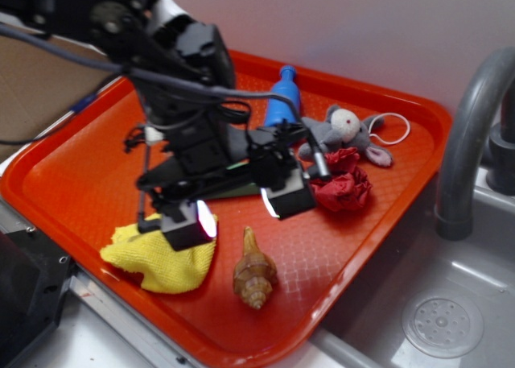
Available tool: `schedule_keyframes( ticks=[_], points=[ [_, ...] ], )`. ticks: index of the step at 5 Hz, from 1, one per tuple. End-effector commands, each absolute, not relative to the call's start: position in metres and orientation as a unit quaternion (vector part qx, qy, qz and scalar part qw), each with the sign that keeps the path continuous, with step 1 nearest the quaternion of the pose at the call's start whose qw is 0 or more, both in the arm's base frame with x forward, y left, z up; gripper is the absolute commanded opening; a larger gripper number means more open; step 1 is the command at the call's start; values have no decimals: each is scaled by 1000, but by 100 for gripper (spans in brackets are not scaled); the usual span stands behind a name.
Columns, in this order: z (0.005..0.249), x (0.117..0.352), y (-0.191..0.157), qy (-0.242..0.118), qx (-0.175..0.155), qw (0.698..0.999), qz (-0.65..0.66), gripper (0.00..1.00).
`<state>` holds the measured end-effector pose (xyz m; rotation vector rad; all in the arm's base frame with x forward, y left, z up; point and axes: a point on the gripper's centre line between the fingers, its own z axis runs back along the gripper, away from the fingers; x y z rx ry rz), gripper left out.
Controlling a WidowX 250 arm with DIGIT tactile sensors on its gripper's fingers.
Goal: Grab the shell.
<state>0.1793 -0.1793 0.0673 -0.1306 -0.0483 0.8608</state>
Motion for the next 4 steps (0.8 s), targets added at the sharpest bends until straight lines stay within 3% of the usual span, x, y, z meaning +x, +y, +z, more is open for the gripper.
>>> schedule_keyframes(
  ticks=[1,2,3,4],
  points=[
    [33,174,-194,59,-121,905,404,100],
    [28,164,-191,89,-127,897,414,100],
    [15,161,-199,81,-141,909,384,0],
    [33,164,-195,52,-149,921,356,0]
  ],
)
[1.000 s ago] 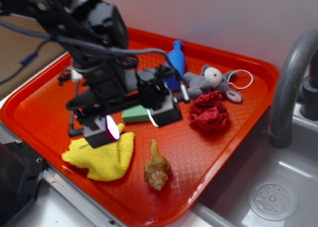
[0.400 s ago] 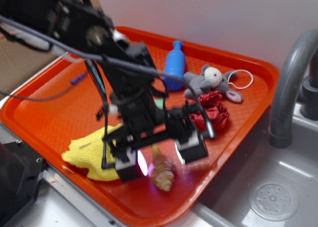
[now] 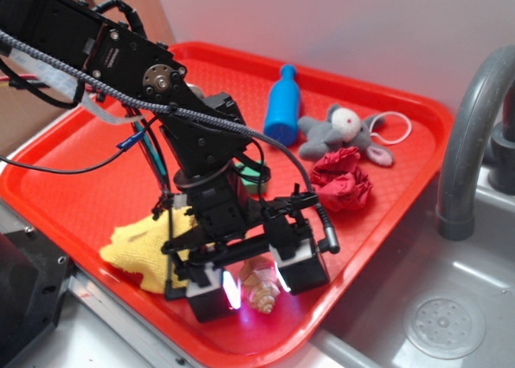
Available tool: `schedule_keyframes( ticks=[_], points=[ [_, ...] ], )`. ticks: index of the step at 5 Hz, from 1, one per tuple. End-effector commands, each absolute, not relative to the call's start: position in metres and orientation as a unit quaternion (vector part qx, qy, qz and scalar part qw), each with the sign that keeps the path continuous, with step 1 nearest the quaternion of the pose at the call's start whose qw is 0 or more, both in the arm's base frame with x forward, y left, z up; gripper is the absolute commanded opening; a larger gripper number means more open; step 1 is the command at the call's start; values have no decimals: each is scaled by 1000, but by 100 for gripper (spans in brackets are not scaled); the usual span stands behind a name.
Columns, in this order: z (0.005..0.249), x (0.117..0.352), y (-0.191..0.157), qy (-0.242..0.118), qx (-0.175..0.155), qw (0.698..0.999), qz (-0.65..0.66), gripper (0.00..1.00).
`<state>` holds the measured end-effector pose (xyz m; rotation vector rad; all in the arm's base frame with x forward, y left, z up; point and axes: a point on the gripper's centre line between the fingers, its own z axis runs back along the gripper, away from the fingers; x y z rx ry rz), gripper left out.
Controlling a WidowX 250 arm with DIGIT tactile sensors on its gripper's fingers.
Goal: Grab the shell.
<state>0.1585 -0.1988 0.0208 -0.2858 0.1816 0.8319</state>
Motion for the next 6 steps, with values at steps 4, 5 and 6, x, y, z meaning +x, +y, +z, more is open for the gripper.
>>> schedule_keyframes(
  ticks=[4,5,6],
  points=[
    [206,212,-99,-66,6,997,49,0],
    [236,208,-90,-62,38,996,-45,0],
    [252,209,-87,-84,41,993,-69,0]
  ],
)
